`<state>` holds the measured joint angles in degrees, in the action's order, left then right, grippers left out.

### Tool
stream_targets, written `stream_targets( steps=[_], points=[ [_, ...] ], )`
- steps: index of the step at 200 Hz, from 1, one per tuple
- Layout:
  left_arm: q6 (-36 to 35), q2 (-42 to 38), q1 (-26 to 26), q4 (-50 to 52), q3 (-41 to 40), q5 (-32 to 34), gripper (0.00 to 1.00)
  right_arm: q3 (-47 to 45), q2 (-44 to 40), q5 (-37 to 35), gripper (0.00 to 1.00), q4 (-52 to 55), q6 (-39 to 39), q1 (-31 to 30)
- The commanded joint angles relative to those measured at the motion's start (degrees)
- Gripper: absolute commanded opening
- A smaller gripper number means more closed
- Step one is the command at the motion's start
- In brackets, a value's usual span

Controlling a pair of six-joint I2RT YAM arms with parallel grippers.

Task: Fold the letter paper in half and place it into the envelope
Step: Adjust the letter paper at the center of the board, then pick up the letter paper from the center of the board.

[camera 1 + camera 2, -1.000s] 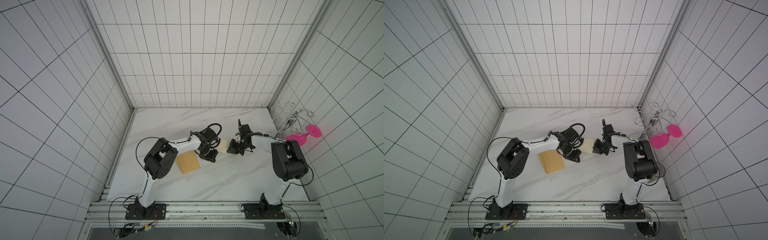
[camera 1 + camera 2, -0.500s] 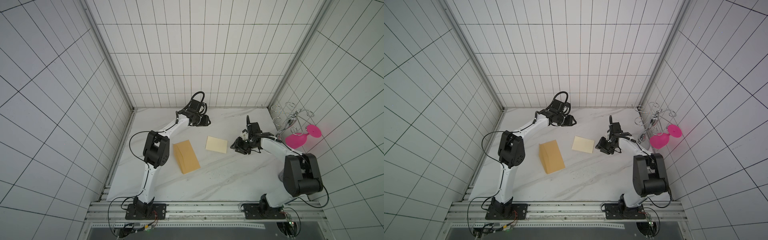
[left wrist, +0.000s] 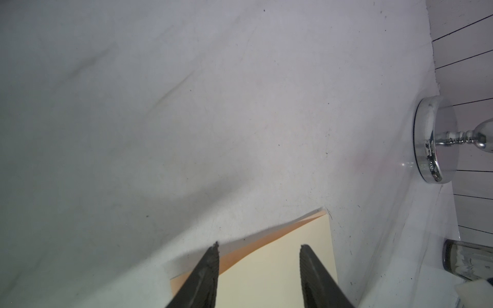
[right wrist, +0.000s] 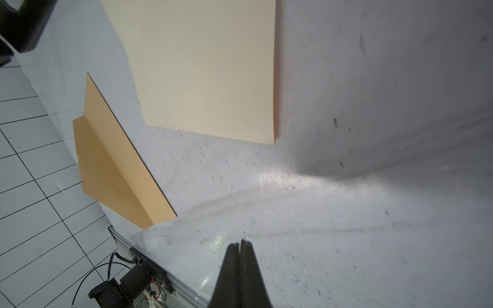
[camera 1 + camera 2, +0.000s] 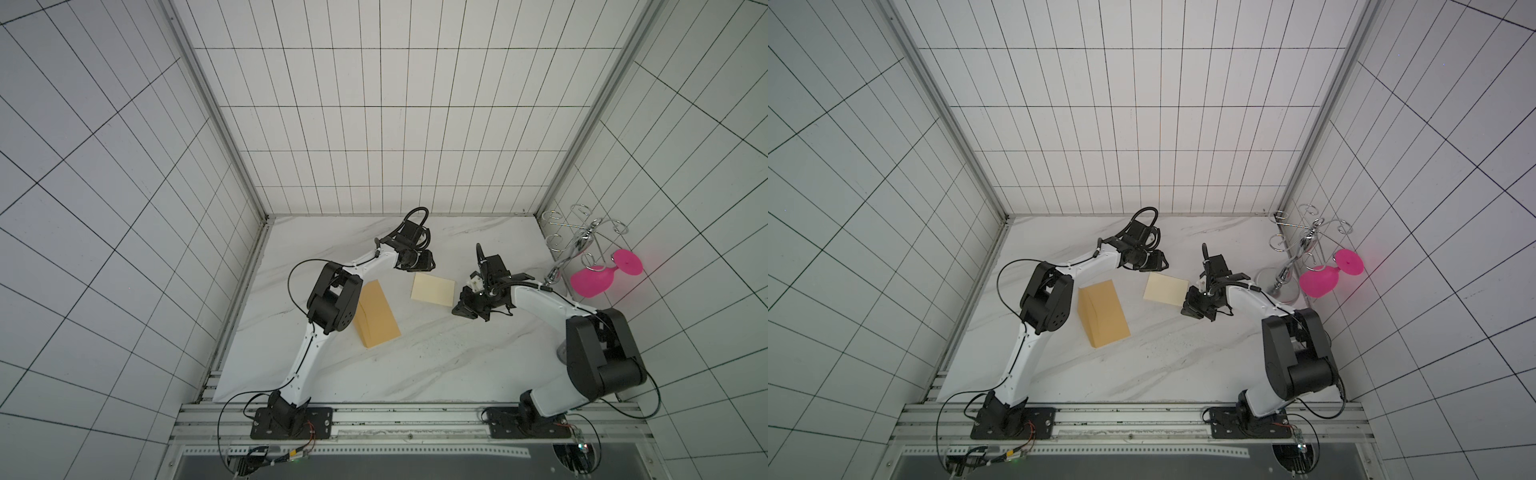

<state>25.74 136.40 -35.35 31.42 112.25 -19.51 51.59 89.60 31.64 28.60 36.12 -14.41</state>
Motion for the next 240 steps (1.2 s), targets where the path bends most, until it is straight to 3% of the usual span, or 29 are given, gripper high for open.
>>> stream_targets(
  steps=[1, 30, 70, 95, 118, 176, 240],
  points=[
    [-0.03, 1.76, -1.00, -1.28, -2.20, 0.54, 0.48, -0.67, 1.41, -1.14, 0.00, -1.21, 1.54, -0.29],
    [-2.86, -1.10, -1.98, -0.10, -8.87, 1.36, 0.45, -0.09, 3.99, -1.41, 0.05, -2.09, 1.40, 0.35],
    [-6.48, -6.73, -1.94, 2.89, -16.66, 3.54, 0.42, 0.19, 5.88, -2.94, 0.30, -2.49, 0.40, 1.42],
    [-7.59, -12.54, -2.00, 3.67, -22.53, 4.24, 0.40, -0.95, 5.58, -3.86, 0.39, -2.87, -0.60, 4.16],
    [-6.60, -15.98, -1.59, 1.76, -25.44, 4.87, 0.40, -0.66, 6.48, -2.77, 0.40, -4.29, -1.32, 7.06],
    [-4.11, -15.23, -0.78, 3.27, -17.42, 4.99, 0.39, 4.14, 14.60, 3.28, 0.40, -9.33, -1.63, 10.04],
    [-1.27, -11.72, -5.94, 2.43, -14.98, 0.37, 0.33, 4.41, 18.47, 5.30, 0.40, -10.59, -2.67, 10.29]
  ],
)
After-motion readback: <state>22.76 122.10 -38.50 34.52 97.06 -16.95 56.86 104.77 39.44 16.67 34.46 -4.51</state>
